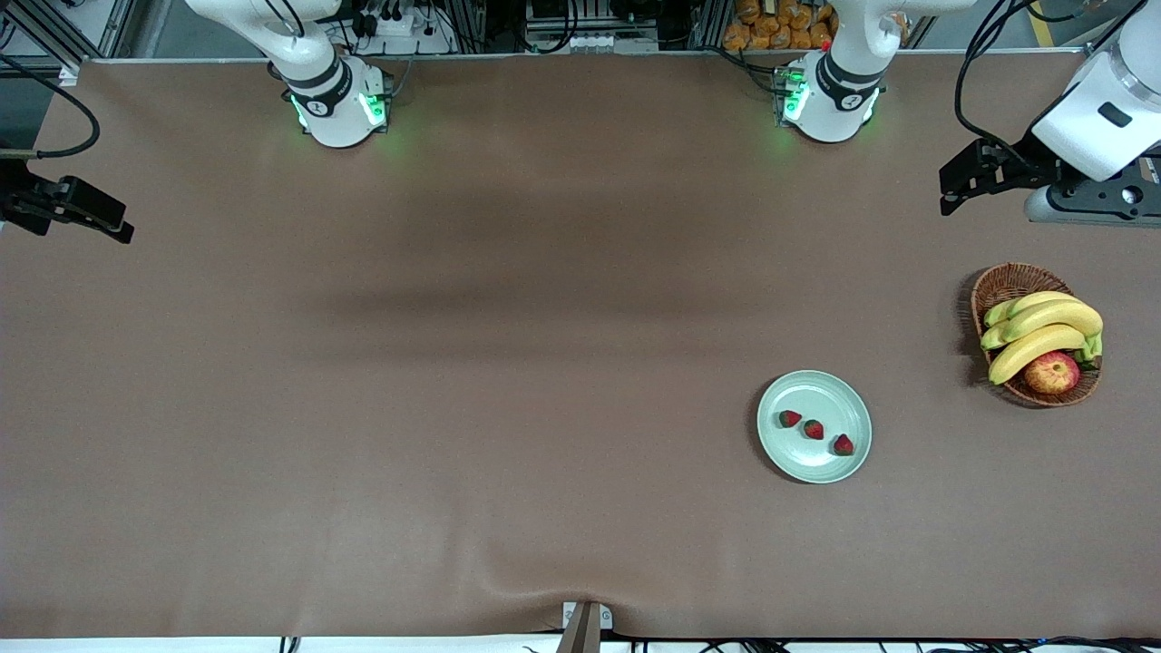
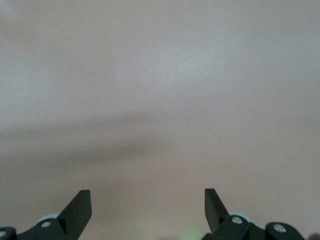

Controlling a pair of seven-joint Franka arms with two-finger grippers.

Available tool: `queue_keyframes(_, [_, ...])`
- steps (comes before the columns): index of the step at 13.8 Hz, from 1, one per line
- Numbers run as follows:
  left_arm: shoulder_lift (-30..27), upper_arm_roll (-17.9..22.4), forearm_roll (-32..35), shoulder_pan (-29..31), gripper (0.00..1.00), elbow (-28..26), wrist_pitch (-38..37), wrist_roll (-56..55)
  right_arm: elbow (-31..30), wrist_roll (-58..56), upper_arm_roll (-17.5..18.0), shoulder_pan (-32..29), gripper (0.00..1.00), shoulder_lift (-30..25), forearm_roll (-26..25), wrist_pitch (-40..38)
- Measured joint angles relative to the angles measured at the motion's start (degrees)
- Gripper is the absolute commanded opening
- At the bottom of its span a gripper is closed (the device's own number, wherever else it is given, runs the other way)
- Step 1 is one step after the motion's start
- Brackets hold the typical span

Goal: Collect all strawberries into plate

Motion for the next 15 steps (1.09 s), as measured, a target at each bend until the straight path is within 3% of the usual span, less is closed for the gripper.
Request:
queue_keyframes(5, [2.18, -0.34, 0.00, -0.26, 1.00, 2.84, -3.44, 0.04, -0.01, 0.00, 0.00, 0.00, 1.00, 0.00, 0.00, -0.01])
queue_keyframes(15, [2.48, -1.74, 0.00, 0.92, 1.00, 3.25, -3.56, -1.55, -0.01, 0.00, 0.00, 0.00, 1.00, 0.00, 0.00, -0.01])
